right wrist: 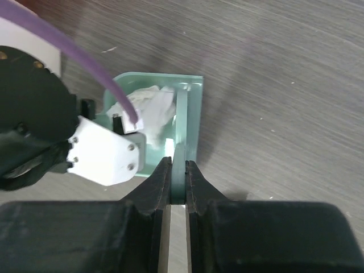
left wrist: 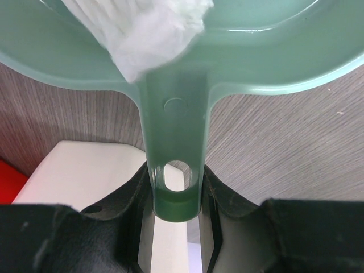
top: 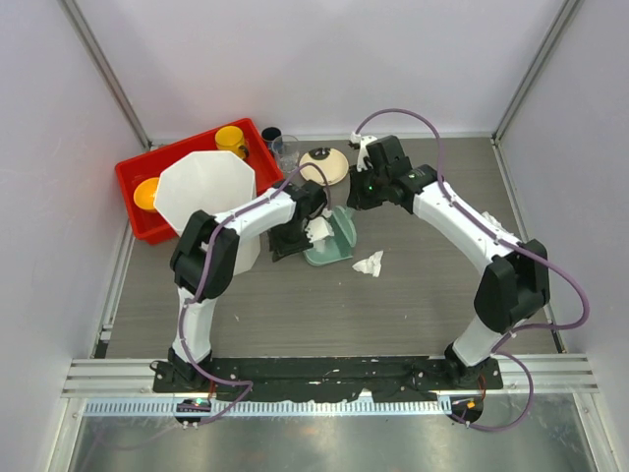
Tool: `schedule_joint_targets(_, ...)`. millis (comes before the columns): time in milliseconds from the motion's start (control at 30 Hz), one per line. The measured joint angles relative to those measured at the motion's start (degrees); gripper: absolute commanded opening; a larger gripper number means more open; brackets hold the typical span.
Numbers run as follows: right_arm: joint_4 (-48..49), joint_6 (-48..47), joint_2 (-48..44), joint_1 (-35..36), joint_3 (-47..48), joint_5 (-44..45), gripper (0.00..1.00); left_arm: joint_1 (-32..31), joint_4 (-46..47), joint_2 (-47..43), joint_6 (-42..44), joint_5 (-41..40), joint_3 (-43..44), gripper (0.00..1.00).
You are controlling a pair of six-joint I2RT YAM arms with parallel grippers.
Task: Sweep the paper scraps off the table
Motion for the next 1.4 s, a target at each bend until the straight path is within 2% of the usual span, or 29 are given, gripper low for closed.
schedule_joint_targets(100,-0.04,1.68,-2.14,-0.52,-0.50,-2.16,0.01,0.00,1.29,-0.02,-0.02,0.44,-0.02,0.00)
schedule_joint_targets(233,-1.42,1.99,-6.10,-0.66,-0.33,-0.24,0.01,0.15,4.57,-0.48,-0.07,1.60,-1.66,0.00)
schedule_joint_targets(633,-12.11,-0.17,-15.82,-0.63,2.38,18.86,0.01,0.35,7.72,-9.86,3.52,5.46,-13.68,0.00)
schedule_joint_targets(900,-15.17,0.07,-18.16,-0.68,-7.30,27.56,0.01,-2.69,5.16,-13.73,6.60,6.99,-20.52,0.00)
schedule_joint_targets(1033,-14.95,1.38,-16.33,-0.72,-10.60,26.08,0.01,-5.57,4.90,-12.66,4.96,7.15,-19.98,0.00)
schedule_joint_targets(1400,-0.63,8.96,-18.64,0.28,-17.75,6.29,0.01,-6.01,6.88,-8.09,0.31,5.97,-15.87,0.00)
